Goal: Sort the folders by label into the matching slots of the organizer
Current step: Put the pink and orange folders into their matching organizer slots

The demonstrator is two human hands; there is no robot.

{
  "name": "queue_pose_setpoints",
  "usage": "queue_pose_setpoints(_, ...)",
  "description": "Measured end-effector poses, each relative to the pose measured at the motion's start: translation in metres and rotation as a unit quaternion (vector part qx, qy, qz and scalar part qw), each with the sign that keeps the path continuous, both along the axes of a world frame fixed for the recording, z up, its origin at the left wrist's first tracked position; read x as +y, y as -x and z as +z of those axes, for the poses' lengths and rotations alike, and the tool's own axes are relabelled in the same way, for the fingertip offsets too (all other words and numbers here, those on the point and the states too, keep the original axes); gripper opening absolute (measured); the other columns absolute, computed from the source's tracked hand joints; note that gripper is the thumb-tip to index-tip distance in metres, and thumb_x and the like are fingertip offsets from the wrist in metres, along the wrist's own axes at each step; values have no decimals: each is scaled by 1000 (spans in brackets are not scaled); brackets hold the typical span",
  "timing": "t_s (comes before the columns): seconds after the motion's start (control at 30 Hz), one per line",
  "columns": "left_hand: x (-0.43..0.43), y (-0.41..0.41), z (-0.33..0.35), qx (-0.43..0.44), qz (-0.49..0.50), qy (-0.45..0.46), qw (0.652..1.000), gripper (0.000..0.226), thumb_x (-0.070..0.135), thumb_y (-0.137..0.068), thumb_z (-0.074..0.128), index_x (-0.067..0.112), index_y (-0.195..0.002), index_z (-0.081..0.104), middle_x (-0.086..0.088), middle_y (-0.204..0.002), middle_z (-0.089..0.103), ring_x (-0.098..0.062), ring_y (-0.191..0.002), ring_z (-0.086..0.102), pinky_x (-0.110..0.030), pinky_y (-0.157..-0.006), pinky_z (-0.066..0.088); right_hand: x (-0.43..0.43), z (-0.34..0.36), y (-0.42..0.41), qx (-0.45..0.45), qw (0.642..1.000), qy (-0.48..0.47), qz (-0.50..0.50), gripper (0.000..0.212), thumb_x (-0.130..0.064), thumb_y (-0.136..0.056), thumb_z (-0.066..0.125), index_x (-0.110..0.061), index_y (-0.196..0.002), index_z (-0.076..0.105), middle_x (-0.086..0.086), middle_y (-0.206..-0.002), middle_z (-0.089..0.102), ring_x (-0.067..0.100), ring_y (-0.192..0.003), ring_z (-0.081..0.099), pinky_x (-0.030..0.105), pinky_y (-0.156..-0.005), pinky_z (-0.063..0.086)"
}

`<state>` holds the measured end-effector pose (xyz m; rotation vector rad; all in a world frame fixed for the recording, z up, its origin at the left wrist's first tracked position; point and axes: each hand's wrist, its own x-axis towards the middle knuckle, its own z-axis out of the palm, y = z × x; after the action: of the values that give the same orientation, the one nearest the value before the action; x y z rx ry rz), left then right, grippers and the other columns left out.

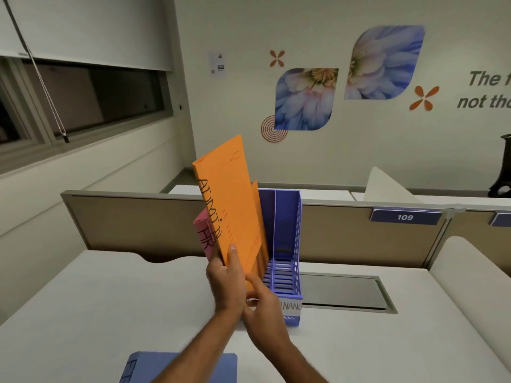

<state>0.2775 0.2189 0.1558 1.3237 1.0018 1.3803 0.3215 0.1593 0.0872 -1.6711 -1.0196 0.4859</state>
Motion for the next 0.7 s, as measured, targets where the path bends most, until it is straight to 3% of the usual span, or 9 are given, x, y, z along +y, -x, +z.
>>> queue_pose_setpoints(0.13, 11, -17, -4, -1, 4, 2, 1000, 33, 25, -101, 51, 14, -131, 56, -5, -129, 61, -24, -116, 58, -39, -95, 52, 19, -8, -17, -10, 999, 5, -30, 35, -36, -91, 66, -39, -124, 53, -16, -115, 64, 4, -96, 64, 24, -83, 58)
queue_pose_setpoints(0.23, 18, -30, -11, 25, 16, 0, 1000, 18, 25, -100, 53, 24, -118, 56, 1, -118, 61, -17, -104, 58, -17, -77, 45, 31, -13, -29, -31, 999, 0, -36, 31, -38, -94, 62, -36, -124, 55, -15, -120, 64, 4, -104, 62, 28, -91, 56)
queue_pose_setpoints(0.3, 23, -37, -18, 57, 21, 15, 998, 14, 28, -100, 53, 26, -113, 57, 2, -112, 61, -16, -98, 58, -10, -66, 39, 37, -16, -36, -37, 999, 1, -39, 31, -41, -95, 59, -35, -124, 55, -16, -122, 63, 4, -108, 60, 32, -95, 54)
queue_pose_setpoints(0.37, 27, -43, -26, 87, 22, 34, 995, 16, 31, -100, 52, 21, -110, 60, 1, -109, 62, -19, -95, 59, -11, -64, 36, 43, -21, -41, -41, 998, 5, -38, 31, -44, -96, 56, -35, -125, 54, -16, -123, 62, 4, -109, 59, 33, -96, 54)
queue_pose_setpoints(0.5, 37, -49, -36, 132, 10, 54, 990, 25, 32, -101, 51, 15, -113, 64, 1, -107, 63, -17, -93, 55, -26, -80, 34, 48, -36, -49, -59, 997, 18, -49, 22, -38, -98, 53, -36, -120, 56, -16, -119, 63, 3, -104, 59, 30, -92, 55)
queue_pose_setpoints(0.6, 44, -50, -38, 155, -17, 27, 987, 24, 28, -100, 53, 13, -115, 65, 0, -103, 65, -17, -92, 60, -14, -66, 38, 50, -46, -53, -65, 996, 24, -54, 16, -33, -99, 52, -35, -113, 57, -13, -113, 64, 3, -97, 60, 30, -85, 56)
queue_pose_setpoints(0.7, 46, -50, -39, 178, -29, 14, 983, 21, 24, -100, 53, 11, -109, 67, -3, -98, 69, -17, -89, 62, -11, -62, 37, 52, -51, -57, -64, 996, 27, -56, 16, -37, -98, 52, -37, -114, 55, -16, -113, 63, 3, -98, 59, 30, -87, 56)
